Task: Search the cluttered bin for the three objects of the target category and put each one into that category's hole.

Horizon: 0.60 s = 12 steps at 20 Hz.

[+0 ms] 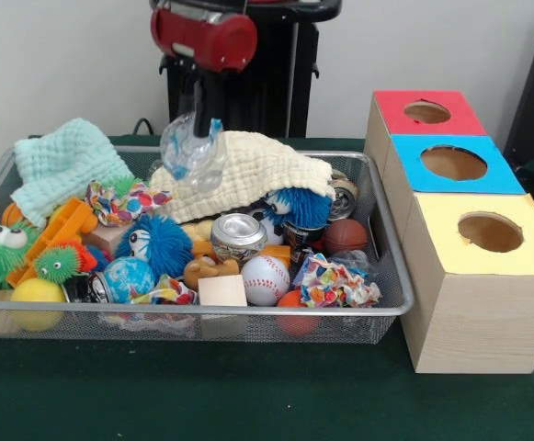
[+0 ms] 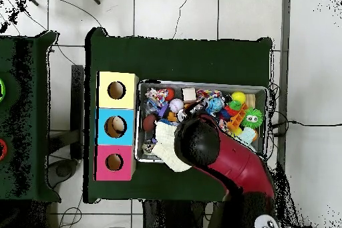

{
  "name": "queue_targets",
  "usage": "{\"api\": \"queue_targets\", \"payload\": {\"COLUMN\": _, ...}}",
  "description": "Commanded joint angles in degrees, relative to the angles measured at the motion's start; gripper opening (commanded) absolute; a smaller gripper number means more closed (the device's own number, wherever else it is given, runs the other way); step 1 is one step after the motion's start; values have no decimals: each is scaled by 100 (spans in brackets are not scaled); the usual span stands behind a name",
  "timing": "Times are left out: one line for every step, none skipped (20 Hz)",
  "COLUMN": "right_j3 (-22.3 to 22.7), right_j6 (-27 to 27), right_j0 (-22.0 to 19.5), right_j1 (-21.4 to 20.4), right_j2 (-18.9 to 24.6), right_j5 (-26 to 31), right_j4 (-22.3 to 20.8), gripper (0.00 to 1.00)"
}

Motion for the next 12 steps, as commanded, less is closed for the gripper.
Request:
{"api": "queue_targets", "payload": {"right_j3": 820, "right_j6": 127, "right_j0": 88, "right_j1": -895, "right_j2": 602, "right_j5": 979, "right_j4": -174, "gripper": 0}}
{"api": "queue_targets", "payload": {"right_j3": 881, "right_j6": 126, "right_j0": 71, "right_j1": -952, "right_j2": 651, "right_j5": 967, "right_j4": -146, "gripper": 0}}
{"api": "queue_targets", "payload": {"right_j3": 923, "right_j6": 135, "right_j0": 64, "right_j1": -970, "right_j2": 684, "right_j5": 943, "right_j4": -129, "gripper": 0}}
{"api": "queue_targets", "payload": {"right_j3": 928, "right_j6": 168, "right_j0": 116, "right_j1": -984, "right_j2": 645, "right_j5": 960, "right_j4": -153, "gripper": 0}}
{"api": "queue_targets", "payload": {"right_j3": 957, "right_j6": 155, "right_j0": 124, "right_j1": -1004, "right_j2": 661, "right_j5": 957, "right_j4": -170, "gripper": 0}}
{"api": "queue_targets", "payload": {"right_j3": 959, "right_j6": 176, "right_j0": 150, "right_j1": -1000, "right_j2": 648, "right_j5": 955, "right_j4": -186, "gripper": 0}}
{"api": "queue_targets", "payload": {"right_j3": 956, "right_j6": 108, "right_j0": 114, "right_j1": -969, "right_j2": 699, "right_j5": 972, "right_j4": -215, "gripper": 0}}
{"api": "queue_targets", "payload": {"right_j3": 974, "right_j6": 70, "right_j0": 62, "right_j1": -948, "right_j2": 766, "right_j5": 934, "right_j4": -209, "gripper": 0}}
{"api": "queue_targets", "payload": {"right_j3": 997, "right_j6": -8, "right_j0": -21, "right_j1": -932, "right_j2": 856, "right_j5": 903, "right_j4": -208, "gripper": 0}}
{"api": "queue_targets", "payload": {"right_j3": 1010, "right_j6": -22, "right_j0": -44, "right_j1": -925, "right_j2": 880, "right_j5": 878, "right_j4": -224, "gripper": 0}}
{"api": "queue_targets", "payload": {"right_j3": 1024, "right_j6": -12, "right_j0": -66, "right_j1": -927, "right_j2": 899, "right_j5": 872, "right_j4": -218, "gripper": 0}}
{"api": "queue_targets", "payload": {"right_j3": 1035, "right_j6": 8, "right_j0": -62, "right_j1": -938, "right_j2": 897, "right_j5": 871, "right_j4": -220, "gripper": 0}}
